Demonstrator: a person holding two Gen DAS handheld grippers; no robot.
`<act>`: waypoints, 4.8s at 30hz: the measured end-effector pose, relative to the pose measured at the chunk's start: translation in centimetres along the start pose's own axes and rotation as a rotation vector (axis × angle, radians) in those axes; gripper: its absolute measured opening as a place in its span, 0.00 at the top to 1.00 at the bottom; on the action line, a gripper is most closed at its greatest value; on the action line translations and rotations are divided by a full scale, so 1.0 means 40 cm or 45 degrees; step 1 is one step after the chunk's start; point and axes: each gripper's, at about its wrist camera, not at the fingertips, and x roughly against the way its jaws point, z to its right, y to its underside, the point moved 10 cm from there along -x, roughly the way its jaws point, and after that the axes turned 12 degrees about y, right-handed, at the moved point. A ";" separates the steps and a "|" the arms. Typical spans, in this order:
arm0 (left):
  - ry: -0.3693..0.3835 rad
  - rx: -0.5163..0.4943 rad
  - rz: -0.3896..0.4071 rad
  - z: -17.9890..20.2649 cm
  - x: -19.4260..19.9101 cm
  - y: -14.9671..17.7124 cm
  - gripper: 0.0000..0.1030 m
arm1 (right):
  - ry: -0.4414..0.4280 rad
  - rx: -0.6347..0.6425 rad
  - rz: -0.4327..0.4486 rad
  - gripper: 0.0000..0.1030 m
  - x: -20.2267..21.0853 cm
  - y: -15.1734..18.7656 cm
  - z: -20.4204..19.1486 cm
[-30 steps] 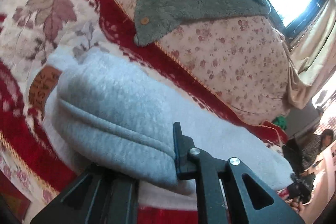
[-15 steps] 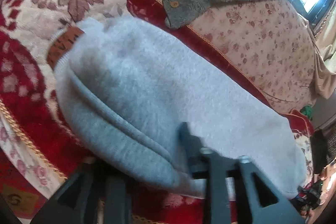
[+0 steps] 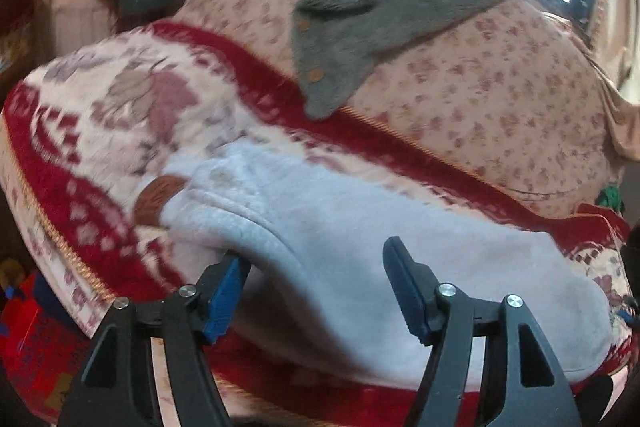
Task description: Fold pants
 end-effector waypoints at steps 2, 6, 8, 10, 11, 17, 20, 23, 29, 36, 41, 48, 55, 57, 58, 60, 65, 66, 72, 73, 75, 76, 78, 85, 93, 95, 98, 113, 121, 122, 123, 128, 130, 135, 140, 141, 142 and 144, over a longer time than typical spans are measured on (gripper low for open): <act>0.011 -0.048 0.007 0.051 -0.006 -0.019 0.33 | 0.039 0.085 -0.008 0.22 -0.043 -0.037 -0.020; 0.057 -0.103 0.002 0.144 -0.034 -0.036 0.24 | 0.068 0.415 -0.109 0.19 -0.151 -0.071 -0.101; 0.056 -0.144 -0.003 0.187 -0.053 -0.042 0.23 | 0.053 0.553 -0.165 0.17 -0.196 -0.060 -0.132; -0.006 -0.204 0.009 0.212 -0.064 -0.054 0.22 | 0.039 0.680 -0.250 0.16 -0.252 -0.034 -0.148; -0.027 -0.217 0.018 0.214 -0.064 -0.058 0.22 | 0.018 0.685 -0.306 0.16 -0.279 -0.020 -0.149; -0.195 -0.102 -0.017 0.079 -0.042 -0.036 0.17 | 0.082 0.818 -0.266 0.50 -0.297 0.021 -0.147; -0.259 -0.005 -0.021 -0.009 -0.010 -0.023 0.17 | 0.171 0.887 -0.187 0.70 -0.259 0.025 -0.148; -0.418 0.054 -0.008 -0.107 0.037 -0.008 0.10 | 0.338 1.073 -0.054 0.77 -0.219 0.031 -0.166; -0.384 0.243 0.013 -0.202 0.079 0.025 0.09 | 0.488 1.028 0.042 0.79 -0.165 -0.009 -0.137; -0.216 0.111 0.196 -0.055 0.105 -0.065 0.08 | 0.477 0.749 -0.012 0.78 -0.229 -0.003 -0.061; -0.100 0.033 0.193 0.050 0.061 -0.091 0.08 | 0.635 0.762 0.038 0.42 -0.178 -0.037 -0.089; -0.168 0.296 0.209 -0.116 0.072 -0.026 0.08 | 0.186 0.493 0.089 0.20 -0.102 -0.016 -0.301; 0.068 0.596 0.252 -0.245 0.115 0.024 0.09 | -0.176 0.580 -0.074 0.19 -0.232 0.081 -0.644; 0.173 0.671 0.257 -0.248 0.099 0.020 0.08 | -0.229 0.585 -0.101 0.19 -0.268 0.084 -0.725; 0.208 0.696 0.249 -0.248 0.084 0.018 0.08 | -0.229 0.583 -0.115 0.19 -0.289 0.085 -0.748; 0.219 0.726 0.216 -0.252 0.044 0.022 0.08 | -0.201 0.582 -0.108 0.19 -0.327 0.081 -0.764; 0.238 0.779 0.162 -0.266 -0.060 0.003 0.08 | -0.144 0.530 -0.168 0.21 -0.405 0.089 -0.722; 0.221 0.779 0.163 -0.273 -0.073 -0.013 0.08 | -0.149 0.530 -0.153 0.21 -0.399 0.086 -0.716; 0.300 0.428 0.290 -0.228 -0.044 -0.172 0.16 | -0.035 0.657 -0.102 0.20 -0.387 0.107 -0.717; 0.260 0.444 0.268 -0.251 -0.049 -0.170 0.16 | -0.018 0.676 -0.093 0.20 -0.389 0.111 -0.719; 0.201 0.512 0.224 -0.304 -0.061 -0.140 0.16 | 0.014 0.695 -0.081 0.20 -0.393 0.116 -0.722; 0.145 0.534 0.187 -0.336 -0.068 -0.110 0.16 | 0.017 0.691 -0.081 0.18 -0.392 0.116 -0.724; -0.007 0.541 0.155 -0.393 -0.061 -0.059 0.16 | 0.009 0.677 -0.090 0.18 -0.386 0.114 -0.724; -0.102 0.551 0.249 -0.426 0.046 -0.013 0.16 | -0.108 0.545 -0.108 0.18 -0.340 0.083 -0.722; 0.012 0.293 0.193 -0.230 -0.035 -0.047 0.15 | 0.068 0.575 -0.063 0.18 -0.398 0.063 -0.683; -0.030 0.270 0.148 -0.226 -0.085 -0.035 0.15 | 0.073 0.582 -0.069 0.18 -0.417 0.060 -0.678; -0.153 0.227 0.104 -0.265 -0.149 -0.021 0.15 | 0.089 0.604 -0.077 0.18 -0.450 0.064 -0.672; -0.027 0.458 0.153 -0.334 0.024 0.064 0.09 | -0.335 0.874 -0.192 0.13 -0.312 0.202 -1.078; 0.024 0.526 0.066 -0.333 -0.020 0.135 0.08 | -0.514 1.085 -0.231 0.13 -0.318 0.344 -1.440; 0.038 0.539 0.056 -0.333 -0.031 0.136 0.08 | -0.509 1.129 -0.231 0.13 -0.332 0.367 -1.491; 0.057 0.555 0.046 -0.333 -0.043 0.135 0.08 | -0.511 1.155 -0.235 0.13 -0.344 0.381 -1.527; 0.095 0.606 -0.005 -0.343 -0.093 0.131 0.08 | -0.518 1.254 -0.374 0.13 -0.446 0.451 -1.658; 0.074 0.619 -0.044 -0.352 -0.114 0.135 0.08 | -0.463 1.331 -0.358 0.13 -0.496 0.470 -1.689; 0.028 0.599 -0.076 -0.363 -0.158 0.121 0.01 | -0.418 1.414 -0.376 0.11 -0.580 0.496 -1.699; -0.026 0.571 -0.082 -0.373 -0.183 0.113 0.00 | -0.515 1.249 -0.502 0.07 -0.613 0.473 -1.677; -0.023 0.573 -0.074 -0.375 -0.183 0.111 0.00 | -0.528 1.199 -0.530 0.07 -0.611 0.462 -1.671; -0.018 0.578 -0.066 -0.376 -0.183 0.109 0.00 | -0.530 1.162 -0.537 0.07 -0.604 0.448 -1.665; -0.017 0.582 -0.057 -0.381 -0.185 0.104 0.00 | -0.524 1.102 -0.502 0.06 -0.579 0.411 -1.644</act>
